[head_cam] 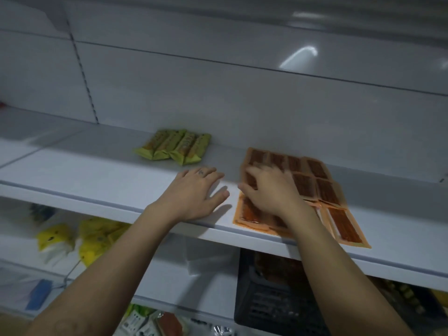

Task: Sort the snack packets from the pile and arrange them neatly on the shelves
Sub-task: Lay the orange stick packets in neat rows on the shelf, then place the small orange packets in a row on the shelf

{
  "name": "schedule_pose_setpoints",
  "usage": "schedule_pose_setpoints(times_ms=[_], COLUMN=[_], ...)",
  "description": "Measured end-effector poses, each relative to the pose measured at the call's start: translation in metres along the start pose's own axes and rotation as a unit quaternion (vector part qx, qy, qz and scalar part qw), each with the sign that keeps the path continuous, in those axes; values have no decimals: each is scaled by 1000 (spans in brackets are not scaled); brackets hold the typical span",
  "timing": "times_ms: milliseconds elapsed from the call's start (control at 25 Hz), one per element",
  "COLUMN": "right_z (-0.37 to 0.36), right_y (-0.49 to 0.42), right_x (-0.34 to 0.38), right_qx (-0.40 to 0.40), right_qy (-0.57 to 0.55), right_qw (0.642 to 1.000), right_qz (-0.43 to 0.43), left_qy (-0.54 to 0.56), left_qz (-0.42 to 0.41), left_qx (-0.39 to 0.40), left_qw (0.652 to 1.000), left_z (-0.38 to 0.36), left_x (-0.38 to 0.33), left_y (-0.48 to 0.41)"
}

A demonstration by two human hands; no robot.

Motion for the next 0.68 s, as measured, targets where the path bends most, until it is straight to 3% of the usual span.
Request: schedule_pose_setpoints(times_ms=[320, 680], right_z=[22, 8], right_y=[-42, -48], right_x=[194, 453], right_qx=[-33, -24], right_qy=[-21, -93], right_qw=[991, 941], right_qz=[131, 324], left_qy=[-56, -72], left_qz=[120, 320], left_qx=[-61, -91], left_qw=[989, 940], left_z=[79, 143], left_x=[163, 323], left_y=[104, 294])
Point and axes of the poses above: each hand's wrist, its own y-axis away from the middle knuckle, its own z-axis out of the back of the hand, x = y × z, the point moved 7 cm from there along -y, towards the middle knuckle
